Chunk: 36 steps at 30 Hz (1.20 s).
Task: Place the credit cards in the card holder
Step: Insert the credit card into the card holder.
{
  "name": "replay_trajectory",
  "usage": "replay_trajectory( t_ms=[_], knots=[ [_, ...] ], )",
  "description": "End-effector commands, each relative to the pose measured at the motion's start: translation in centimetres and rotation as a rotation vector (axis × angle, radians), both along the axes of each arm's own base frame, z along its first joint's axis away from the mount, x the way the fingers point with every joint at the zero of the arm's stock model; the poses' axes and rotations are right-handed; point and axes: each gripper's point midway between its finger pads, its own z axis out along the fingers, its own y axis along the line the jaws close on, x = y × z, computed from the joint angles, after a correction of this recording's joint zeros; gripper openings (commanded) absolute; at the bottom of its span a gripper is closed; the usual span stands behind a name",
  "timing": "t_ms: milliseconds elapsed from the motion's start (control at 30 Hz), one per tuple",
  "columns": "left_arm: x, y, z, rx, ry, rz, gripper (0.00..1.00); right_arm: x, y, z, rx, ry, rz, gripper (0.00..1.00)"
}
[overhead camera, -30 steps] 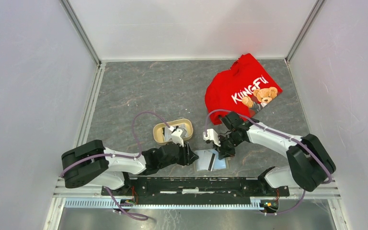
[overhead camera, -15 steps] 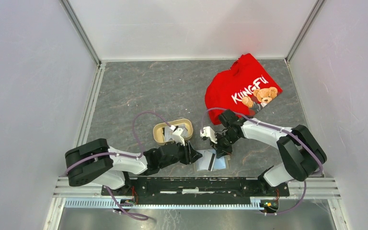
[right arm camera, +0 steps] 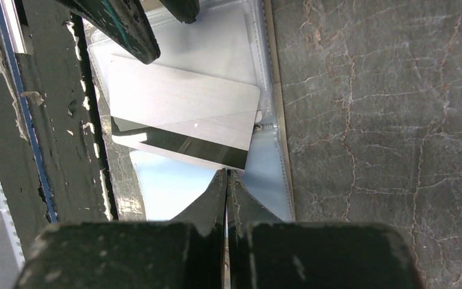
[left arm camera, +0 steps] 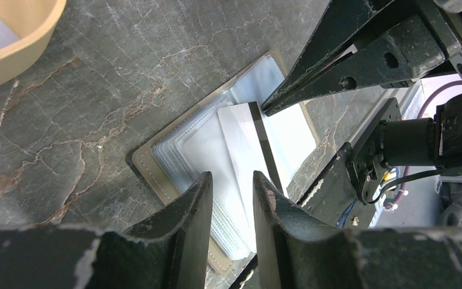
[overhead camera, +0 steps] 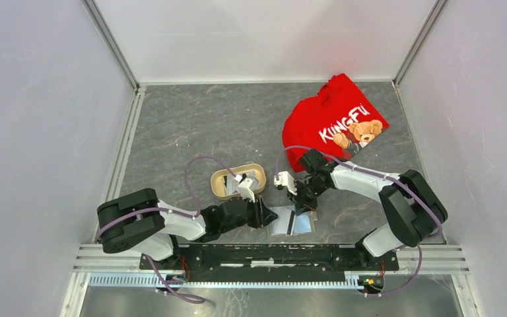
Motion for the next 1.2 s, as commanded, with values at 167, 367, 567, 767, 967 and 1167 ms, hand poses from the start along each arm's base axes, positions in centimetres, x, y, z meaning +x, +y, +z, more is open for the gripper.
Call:
replay_trajectory(
  t_ms=[167,367,567,767,967,1167],
  knots=[
    [0.1,0.4,-0.3,-0.015,0.020,0.038,0.37,2.3,1.5,0.8,0.034,-0.077,-0.005,0.00],
    [0.2,0.6,-0.5,-0.005,0.021,0.044,0.37,2.7,2.1,1.0,0.047,-0.076,-0.010,0.00],
    [0.2,0.7,-0.8,0.005,0.023,0.047,0.37,2.9,2.8,1.3,0.069,-0.073,-0.016,0.00],
    [0.3,0.6,-0.8,0.008,0.022,0.048,0.37,3.2,3.9,2.0,0.108,-0.056,-0.024,0.00],
    [0.8,0.2,1.5,-0.010,-0.018,0.052,0.38,3.3,4.7,3.4,0.155,-0.047,-0.028,0.01],
    [1.0,1.4,3.6,0.006,-0.061,0.061,0.42,2.1,2.7,4.2,0.157,-0.140,0.048,0.05]
  ],
)
